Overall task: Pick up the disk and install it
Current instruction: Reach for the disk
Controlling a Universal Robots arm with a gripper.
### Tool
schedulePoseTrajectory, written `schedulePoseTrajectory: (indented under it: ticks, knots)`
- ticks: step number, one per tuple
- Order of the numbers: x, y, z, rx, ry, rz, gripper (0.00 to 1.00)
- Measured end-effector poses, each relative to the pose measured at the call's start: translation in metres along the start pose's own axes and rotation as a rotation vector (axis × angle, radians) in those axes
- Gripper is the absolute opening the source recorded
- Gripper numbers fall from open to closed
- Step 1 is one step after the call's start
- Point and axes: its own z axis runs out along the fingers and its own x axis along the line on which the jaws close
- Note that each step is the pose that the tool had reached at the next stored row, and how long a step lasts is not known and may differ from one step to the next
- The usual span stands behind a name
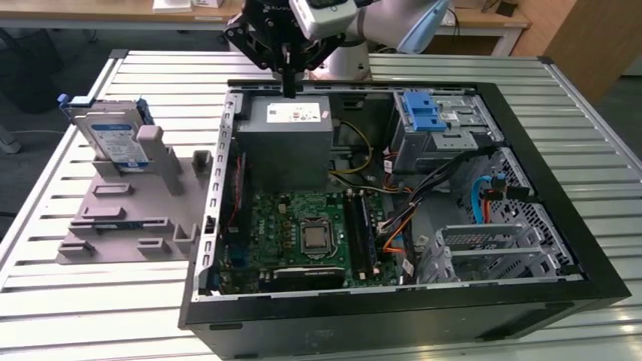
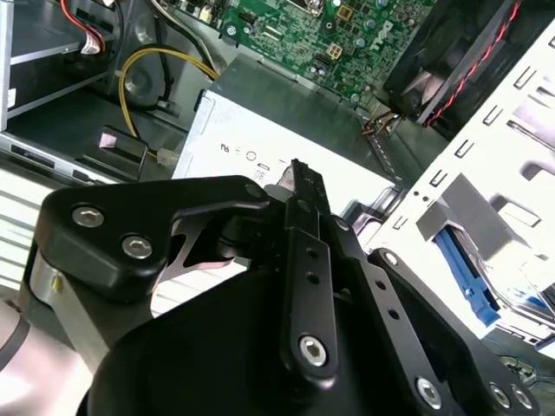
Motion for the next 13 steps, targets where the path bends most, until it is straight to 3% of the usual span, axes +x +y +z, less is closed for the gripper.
schedulePoseTrajectory:
  ticks: [13]
  knots:
    - [0.0128,0.0001,-0.0002,0.0002,0.0001,0.000,0.11]
